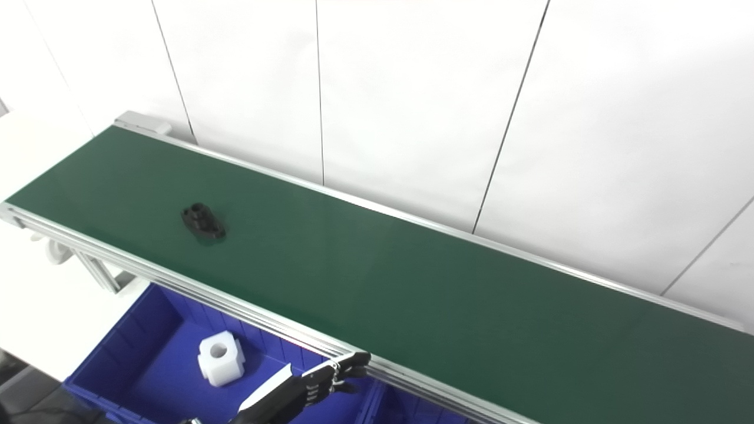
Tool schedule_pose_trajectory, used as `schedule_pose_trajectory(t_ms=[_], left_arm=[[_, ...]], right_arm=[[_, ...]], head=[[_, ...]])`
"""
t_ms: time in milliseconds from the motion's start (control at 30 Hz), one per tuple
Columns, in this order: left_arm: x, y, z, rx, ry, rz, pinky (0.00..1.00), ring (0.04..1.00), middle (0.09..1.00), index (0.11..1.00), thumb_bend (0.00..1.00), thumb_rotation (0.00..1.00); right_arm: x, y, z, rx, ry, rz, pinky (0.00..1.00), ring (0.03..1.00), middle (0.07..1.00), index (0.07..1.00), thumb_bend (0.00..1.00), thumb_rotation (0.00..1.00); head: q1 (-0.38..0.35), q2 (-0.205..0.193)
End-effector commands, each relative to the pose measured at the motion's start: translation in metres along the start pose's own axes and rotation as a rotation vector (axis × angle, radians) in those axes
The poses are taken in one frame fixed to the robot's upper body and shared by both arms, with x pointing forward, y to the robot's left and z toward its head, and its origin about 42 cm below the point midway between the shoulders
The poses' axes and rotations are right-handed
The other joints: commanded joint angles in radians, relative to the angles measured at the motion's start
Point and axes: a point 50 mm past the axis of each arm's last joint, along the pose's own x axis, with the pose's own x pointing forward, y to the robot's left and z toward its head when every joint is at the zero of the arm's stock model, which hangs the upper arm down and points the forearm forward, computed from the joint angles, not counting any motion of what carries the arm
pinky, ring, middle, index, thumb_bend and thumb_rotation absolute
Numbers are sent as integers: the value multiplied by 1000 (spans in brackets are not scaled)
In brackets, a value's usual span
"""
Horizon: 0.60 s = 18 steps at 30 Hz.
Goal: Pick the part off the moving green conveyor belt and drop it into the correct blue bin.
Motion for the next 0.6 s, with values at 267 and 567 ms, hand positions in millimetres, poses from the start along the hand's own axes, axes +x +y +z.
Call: schedule_pose_trajectory(t_ms=[267,567], left_arm=[[12,4,8,52,-69,4,837,908,944,921,838,283],[21,4,9,63,-68,-9,855,916,947,923,844,287]], right_arm=[[6,-7,10,2,-135,-66,927,930,967,1000,692,295],[7,-14,12,61,-190,-142,953,950,967,1000,673,249]], head=[[-13,1],[-5,-7]])
